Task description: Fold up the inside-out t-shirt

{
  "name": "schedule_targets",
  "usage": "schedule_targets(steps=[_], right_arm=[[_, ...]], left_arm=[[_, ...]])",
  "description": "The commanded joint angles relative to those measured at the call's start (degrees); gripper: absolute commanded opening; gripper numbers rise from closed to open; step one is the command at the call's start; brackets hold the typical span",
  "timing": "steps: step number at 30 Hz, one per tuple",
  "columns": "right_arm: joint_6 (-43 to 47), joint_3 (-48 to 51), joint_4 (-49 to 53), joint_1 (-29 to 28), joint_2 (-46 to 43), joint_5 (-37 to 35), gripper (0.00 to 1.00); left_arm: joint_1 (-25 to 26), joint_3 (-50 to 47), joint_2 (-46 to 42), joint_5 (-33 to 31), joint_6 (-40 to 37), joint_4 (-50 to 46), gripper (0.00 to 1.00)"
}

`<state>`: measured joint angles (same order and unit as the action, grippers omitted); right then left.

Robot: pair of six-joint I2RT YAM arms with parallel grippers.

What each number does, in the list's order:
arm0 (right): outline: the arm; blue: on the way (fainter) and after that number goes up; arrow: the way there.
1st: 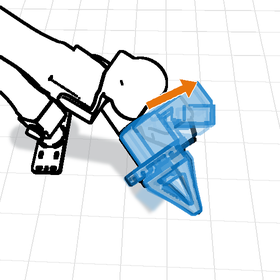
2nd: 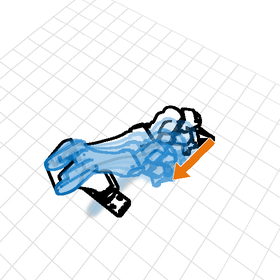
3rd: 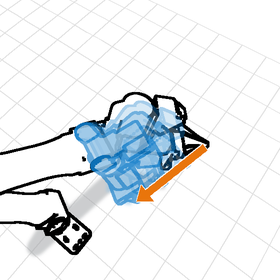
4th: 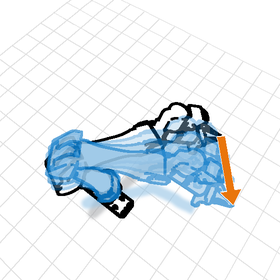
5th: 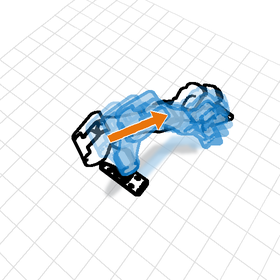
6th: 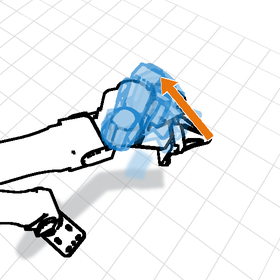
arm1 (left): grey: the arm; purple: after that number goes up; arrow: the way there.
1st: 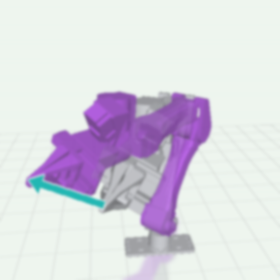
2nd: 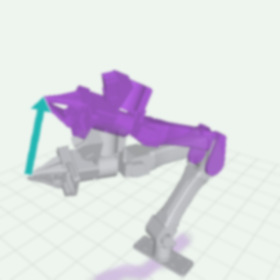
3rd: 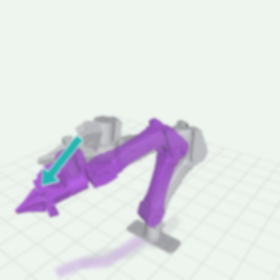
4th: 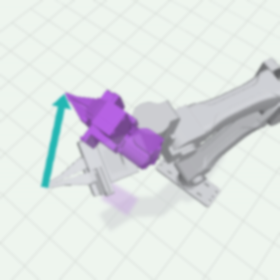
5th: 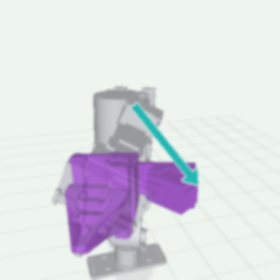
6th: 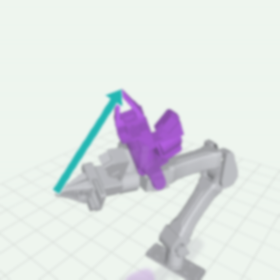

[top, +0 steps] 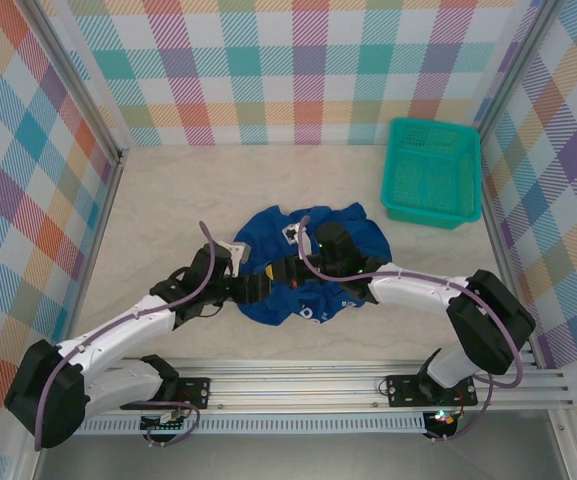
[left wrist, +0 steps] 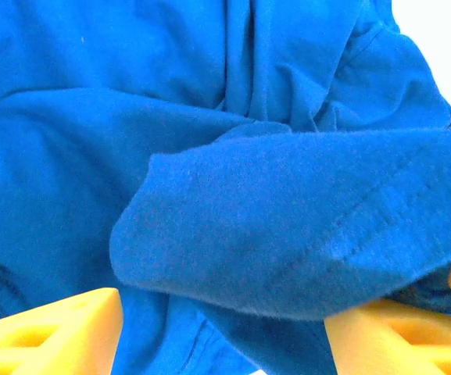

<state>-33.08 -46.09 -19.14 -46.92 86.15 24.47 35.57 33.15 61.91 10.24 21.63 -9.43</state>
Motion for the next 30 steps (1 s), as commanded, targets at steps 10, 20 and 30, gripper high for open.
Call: schedule_targets(steps=[10, 20, 30], right_arm=[[-1.06, 0.28, -0.21, -0.13, -3.62, -1.43, 0.0], [0.63, 0.79, 1.13, 0.15, -5.93, -3.32, 0.0], [16.22, -4.08, 23.78, 0.36, -13.34, -24.03, 0.0]], left_arm=[[0.43, 0.93, 3.91, -15.64, 1.59, 13.49, 0.56], [-0.72, 1.48, 4.97, -17.27, -2.45, 12.58, 0.2], [-1.82, 5.06, -2.78, -2.61, -5.48, -0.72, 0.0]])
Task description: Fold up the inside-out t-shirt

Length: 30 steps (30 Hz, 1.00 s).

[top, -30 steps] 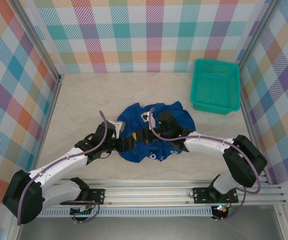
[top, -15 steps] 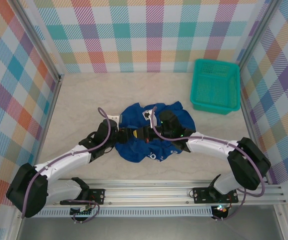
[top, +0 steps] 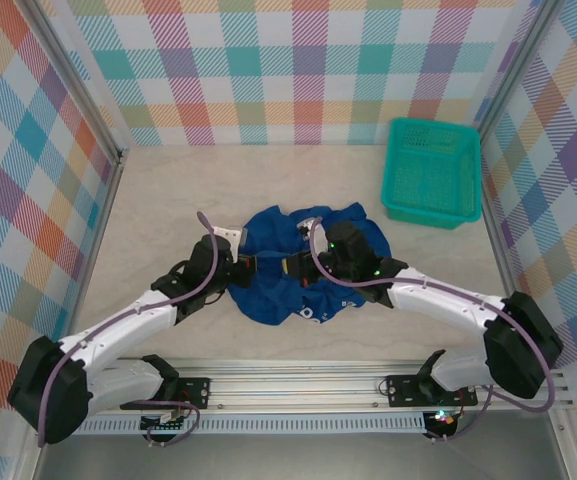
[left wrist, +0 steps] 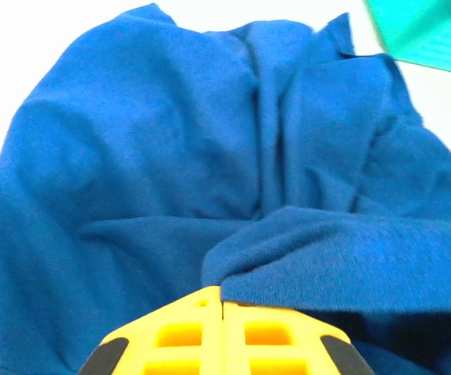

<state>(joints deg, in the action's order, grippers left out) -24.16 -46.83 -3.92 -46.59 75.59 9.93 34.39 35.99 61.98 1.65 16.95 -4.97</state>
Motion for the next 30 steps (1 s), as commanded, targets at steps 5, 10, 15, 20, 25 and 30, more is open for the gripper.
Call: schedule_targets(steps=[5, 10, 15, 20, 25, 30], right_arm=[[15.91, -8.23, 18.79, 0.01, -5.49, -22.66, 0.0], [20.4, -7.15, 15.71, 0.01, -8.31, -14.08, 0.0], [16.12, -4.83, 9.27, 0.01, -6.51, -0.48, 0.0], [11.81, -2.41, 4.89, 0.01, -5.6, 1.4, 0.0], [10.89, -2.47, 3.86, 0.01, -5.95, 0.41, 0.0], [10.6, -2.57, 3.99, 0.19, -5.83, -1.17, 0.0]], left_arm=[[-0.77, 4.81, -3.6, 10.34, 4.03, -10.38, 0.0], [-0.66, 11.37, 6.26, 4.96, 2.16, -24.68, 0.0], [-0.56, 12.27, 13.29, 8.89, 2.71, -18.14, 0.06], [-0.52, 11.55, 15.42, 10.73, 3.66, -11.51, 0.17], [-0.6, 10.62, 17.22, 14.92, 5.15, -5.98, 0.28], [-0.58, 8.56, 16.83, 17.87, 7.67, -2.01, 0.37]])
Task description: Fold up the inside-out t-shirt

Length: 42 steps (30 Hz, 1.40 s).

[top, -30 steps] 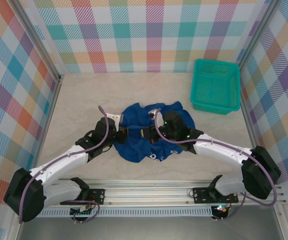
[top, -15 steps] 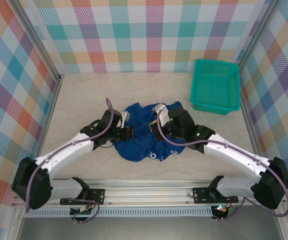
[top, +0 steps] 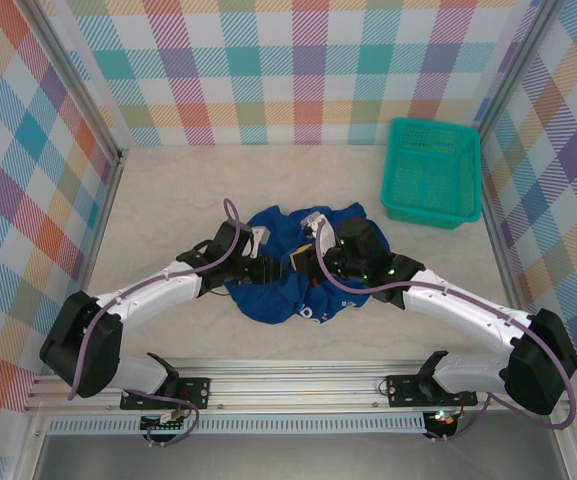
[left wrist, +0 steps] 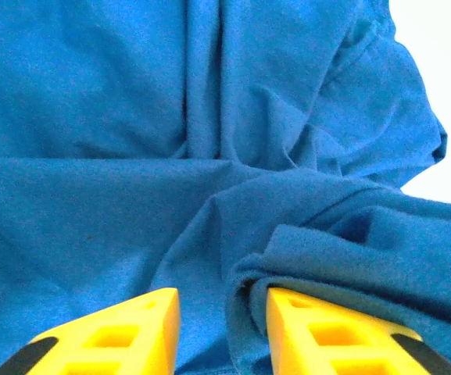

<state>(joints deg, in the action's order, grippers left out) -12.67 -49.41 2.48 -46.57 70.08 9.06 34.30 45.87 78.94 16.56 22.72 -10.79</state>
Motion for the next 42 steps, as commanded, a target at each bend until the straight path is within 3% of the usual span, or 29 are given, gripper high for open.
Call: schedule_targets(steps=[1, 7, 14, 20, 26, 29, 32, 36, 42], right_arm=[[-1.14, -0.22, -1.83, 0.29, -0.24, -1.12, 0.0], [-2.35, -1.13, 0.41, 1.13, 0.02, -4.05, 0.0], [-2.71, -1.22, 0.13, 1.39, 0.67, -3.27, 0.0], [-3.15, -1.35, -1.18, 1.36, 0.89, -1.46, 0.0], [-4.27, -0.22, -3.14, 1.39, 0.33, 0.26, 0.0], [-4.22, 0.49, -4.02, 1.37, 0.01, 1.22, 0.0], [-2.9, 0.8, -2.7, 1.43, -0.96, -0.4, 0.0], [-0.6, 0.58, 0.01, 1.39, -2.76, -5.06, 0.0], [3.57, -0.43, 4.24, 1.35, -2.75, -11.87, 0.0]], left_arm=[[-0.47, -1.71, -0.69, 2.91, 2.13, 3.84, 0.39], [-0.49, -5.24, -6.86, -0.55, 3.51, 2.48, 0.42], [0.45, -10.09, -13.81, 1.66, 4.6, 7.08, 0.49], [1.44, -7.28, -8.92, 2.88, 2.97, 9.03, 0.6], [1.9, -4.08, -2.26, -1.64, 2.84, 9.91, 0.6], [1.86, -2.87, -0.04, -5.3, 4.17, 11.05, 0.55], [1.73, -1.47, 1.36, -9.42, 5.05, 9.19, 0.43], [0.91, 0.16, 2.9, -9.12, 3.72, 4.23, 0.23], [-0.64, -0.3, -2.54, -6.21, 1.35, -1.82, 0.1]])
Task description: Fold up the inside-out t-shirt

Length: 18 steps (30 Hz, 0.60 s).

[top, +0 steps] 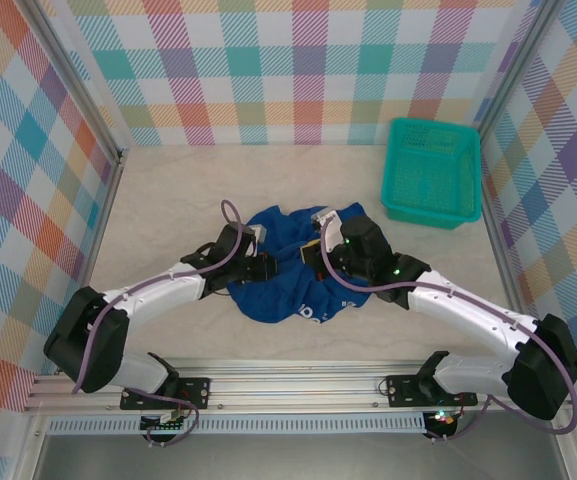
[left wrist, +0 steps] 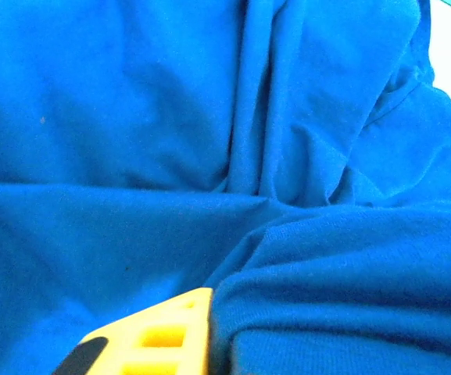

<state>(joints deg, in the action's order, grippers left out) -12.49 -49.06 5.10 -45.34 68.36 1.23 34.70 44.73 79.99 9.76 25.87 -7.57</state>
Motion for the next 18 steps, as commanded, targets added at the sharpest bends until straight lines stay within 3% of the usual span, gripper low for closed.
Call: schedule_targets(steps=[1, 4, 13, 18], right_arm=[[3.99, -0.78, 1.66, 0.09, -1.03, -4.31, 0.0], [5.23, -0.69, 1.66, 0.08, -0.41, -4.57, 0.0], [2.87, -3.0, 6.07, 0.16, 5.03, -6.0, 0.0], [0.32, -2.42, 7.48, 2.25, 5.29, -3.0, 0.0]], left_arm=[[-1.41, 0.43, -5.13, 1.24, -2.14, -5.57, 0.07], [-3.64, -2.72, -10.28, 8.41, -1.57, -1.87, 0.0], [-4.43, -12.08, -20.97, 33.67, 4.01, 25.0, 0.0], [-0.53, -11.56, -18.5, 35.64, 0.18, 22.16, 0.12]])
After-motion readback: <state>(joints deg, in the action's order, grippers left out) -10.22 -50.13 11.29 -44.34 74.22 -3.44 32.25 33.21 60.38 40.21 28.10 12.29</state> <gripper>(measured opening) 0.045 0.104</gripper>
